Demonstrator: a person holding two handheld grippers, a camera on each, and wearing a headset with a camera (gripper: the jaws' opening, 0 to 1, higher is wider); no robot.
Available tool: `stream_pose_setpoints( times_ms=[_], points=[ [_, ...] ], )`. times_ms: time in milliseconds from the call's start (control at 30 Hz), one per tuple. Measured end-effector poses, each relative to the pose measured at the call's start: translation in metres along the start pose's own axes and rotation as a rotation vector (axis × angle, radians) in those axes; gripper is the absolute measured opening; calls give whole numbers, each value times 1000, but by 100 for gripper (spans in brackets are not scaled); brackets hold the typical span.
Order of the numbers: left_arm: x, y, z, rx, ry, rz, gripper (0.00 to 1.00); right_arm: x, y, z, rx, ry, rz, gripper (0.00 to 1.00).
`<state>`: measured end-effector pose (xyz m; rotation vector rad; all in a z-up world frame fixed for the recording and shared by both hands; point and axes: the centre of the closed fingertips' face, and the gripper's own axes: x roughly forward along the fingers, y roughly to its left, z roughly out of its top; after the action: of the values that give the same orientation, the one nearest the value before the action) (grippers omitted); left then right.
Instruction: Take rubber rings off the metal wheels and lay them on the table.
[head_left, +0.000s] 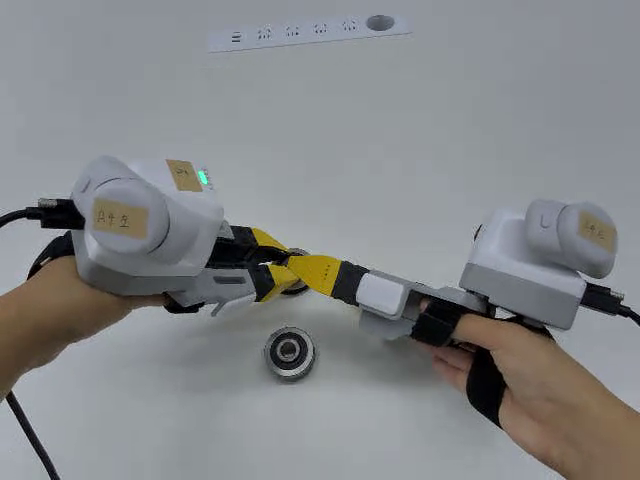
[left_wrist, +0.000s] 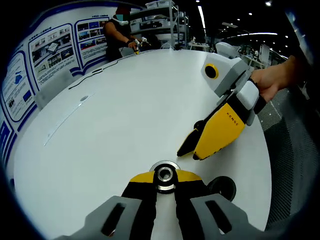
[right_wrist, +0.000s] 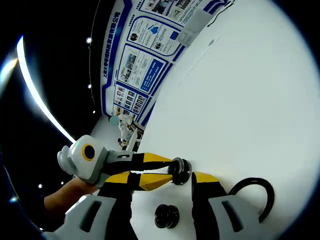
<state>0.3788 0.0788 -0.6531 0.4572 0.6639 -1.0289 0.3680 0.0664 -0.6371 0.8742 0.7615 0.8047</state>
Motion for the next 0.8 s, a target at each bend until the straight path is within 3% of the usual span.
stream_pose_setpoints(
  times_ms=[800],
  points=[
    [-1, 0, 0, -2, -5, -3, 13, 13, 3, -3, 11, 25, 13, 48]
  ],
)
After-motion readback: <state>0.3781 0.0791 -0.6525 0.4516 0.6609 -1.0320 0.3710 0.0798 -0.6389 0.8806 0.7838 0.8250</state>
